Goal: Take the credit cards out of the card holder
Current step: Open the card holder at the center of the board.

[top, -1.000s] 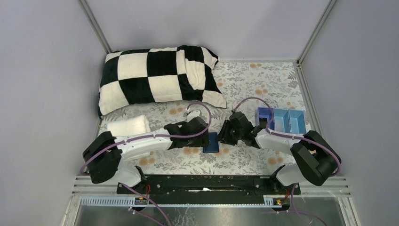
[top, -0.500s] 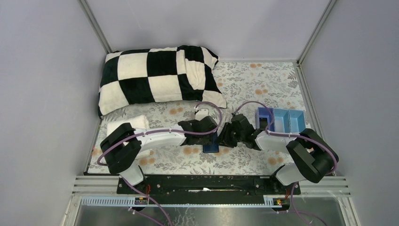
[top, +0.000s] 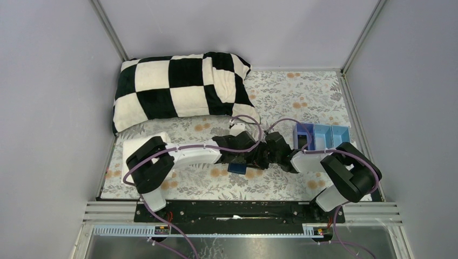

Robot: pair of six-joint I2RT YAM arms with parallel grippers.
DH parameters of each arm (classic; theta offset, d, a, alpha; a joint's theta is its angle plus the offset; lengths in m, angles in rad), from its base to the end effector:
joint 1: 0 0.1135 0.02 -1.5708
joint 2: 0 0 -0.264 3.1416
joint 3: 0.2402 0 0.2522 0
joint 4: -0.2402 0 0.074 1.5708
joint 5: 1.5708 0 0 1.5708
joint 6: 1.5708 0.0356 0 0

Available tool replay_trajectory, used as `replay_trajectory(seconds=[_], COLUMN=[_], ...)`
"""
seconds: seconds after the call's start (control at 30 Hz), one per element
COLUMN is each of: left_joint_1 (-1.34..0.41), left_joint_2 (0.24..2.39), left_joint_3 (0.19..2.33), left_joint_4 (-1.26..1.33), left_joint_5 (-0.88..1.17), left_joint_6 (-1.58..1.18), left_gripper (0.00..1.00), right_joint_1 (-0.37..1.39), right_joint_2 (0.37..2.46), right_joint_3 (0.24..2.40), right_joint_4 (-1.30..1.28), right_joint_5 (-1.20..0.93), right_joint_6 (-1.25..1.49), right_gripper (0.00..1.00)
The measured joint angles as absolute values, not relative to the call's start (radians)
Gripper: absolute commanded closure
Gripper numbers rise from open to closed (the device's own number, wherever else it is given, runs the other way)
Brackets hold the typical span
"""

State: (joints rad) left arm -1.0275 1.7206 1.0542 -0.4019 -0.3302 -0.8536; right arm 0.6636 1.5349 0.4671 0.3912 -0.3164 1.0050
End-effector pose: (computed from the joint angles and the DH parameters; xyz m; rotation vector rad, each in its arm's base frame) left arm 0.1861 -0.2858 0.1759 0.1137 2.5705 -0.2806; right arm 0.2021 0.1721 0.1241 0.2376 2.5102 1.1624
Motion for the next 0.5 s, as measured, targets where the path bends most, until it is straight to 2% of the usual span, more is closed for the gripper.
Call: replay_trajectory(seconds=[0.1, 0.27, 0.5], left_joint_1=[-1.028, -1.028, -1.028], left_joint_2=[1.744, 1.769, 1.77], left_joint_3=[1.076, 1.1, 1.1], left_joint_4=[-0.406, -0.421, -0.428], left_joint_5=[-0.348, -0.379, -0.392], left_joint_6=[-0.843, -0.836, -0.838], left_gripper=[0.57, 0.69, 0.67], right_joint_1=[0.661, 0.66, 0.66], right_joint_2=[1.544, 1.549, 1.549], right_joint_3=[0.467, 0.467, 0.46], right_joint_4=[0.403, 0.411, 0.422], right_joint_5=[-0.327, -0.334, -0.333], right_joint_6=[1.008, 1.01, 1.018], right_gripper=[0.62, 0.63, 0.63])
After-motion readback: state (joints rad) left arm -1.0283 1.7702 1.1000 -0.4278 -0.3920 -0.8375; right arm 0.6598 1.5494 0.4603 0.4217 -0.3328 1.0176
